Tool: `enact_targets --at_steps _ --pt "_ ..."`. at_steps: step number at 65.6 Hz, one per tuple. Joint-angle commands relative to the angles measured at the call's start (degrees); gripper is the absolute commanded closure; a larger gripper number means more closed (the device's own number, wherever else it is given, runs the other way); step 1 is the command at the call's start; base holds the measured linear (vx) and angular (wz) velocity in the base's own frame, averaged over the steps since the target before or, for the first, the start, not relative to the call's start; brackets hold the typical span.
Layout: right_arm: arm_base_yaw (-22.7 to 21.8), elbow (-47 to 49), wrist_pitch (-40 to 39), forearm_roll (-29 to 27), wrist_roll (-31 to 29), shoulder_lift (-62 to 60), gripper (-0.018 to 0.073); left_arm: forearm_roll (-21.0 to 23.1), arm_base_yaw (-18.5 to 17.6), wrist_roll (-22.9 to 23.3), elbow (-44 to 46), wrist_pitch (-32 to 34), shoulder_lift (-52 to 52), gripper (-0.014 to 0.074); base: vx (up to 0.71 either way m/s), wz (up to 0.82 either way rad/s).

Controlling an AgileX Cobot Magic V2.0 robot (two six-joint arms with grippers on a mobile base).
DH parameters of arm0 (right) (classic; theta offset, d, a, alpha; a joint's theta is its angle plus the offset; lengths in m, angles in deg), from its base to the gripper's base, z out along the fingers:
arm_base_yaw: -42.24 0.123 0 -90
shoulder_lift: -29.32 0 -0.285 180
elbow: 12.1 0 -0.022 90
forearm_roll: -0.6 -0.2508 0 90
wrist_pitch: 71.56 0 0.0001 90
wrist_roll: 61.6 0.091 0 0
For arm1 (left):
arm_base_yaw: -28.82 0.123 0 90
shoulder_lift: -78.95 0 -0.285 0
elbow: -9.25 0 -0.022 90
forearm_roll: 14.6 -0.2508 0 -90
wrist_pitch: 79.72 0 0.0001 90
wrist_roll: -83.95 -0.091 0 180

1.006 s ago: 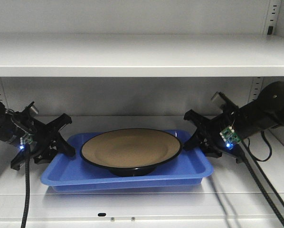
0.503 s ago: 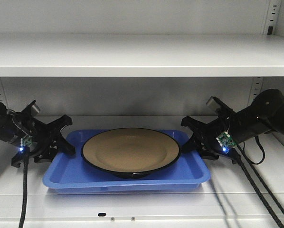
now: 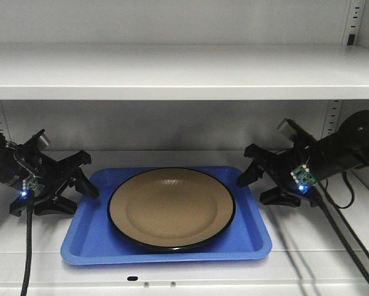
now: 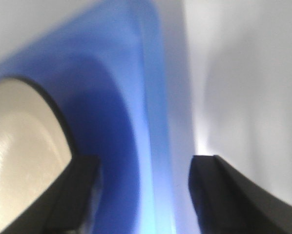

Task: Place disk in tray to left cabinet
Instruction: 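Open both grippers and withdraw the left gripper from the tray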

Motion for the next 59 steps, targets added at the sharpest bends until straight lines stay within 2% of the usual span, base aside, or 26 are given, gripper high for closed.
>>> enact_targets --at_steps 1,46,59 --pt "-0.98 2.06 -2.51 -2.04 -0.68 -3.90 0.0083 2.70 0.21 -0.36 1.89 1.00 3.60 0.0111 0.00 0.00" --pt "-0.98 2.06 -2.51 -1.88 -0.68 -3.90 0.0083 2.70 0.21 -0.44 1.82 0.32 3.38 0.0113 0.00 0.00" --pt "-0.98 2.06 -2.51 -1.88 -0.68 -3.90 0.0083 -0.57 0.16 -0.44 1.57 0.44 4.61 0.0115 0.00 0.00"
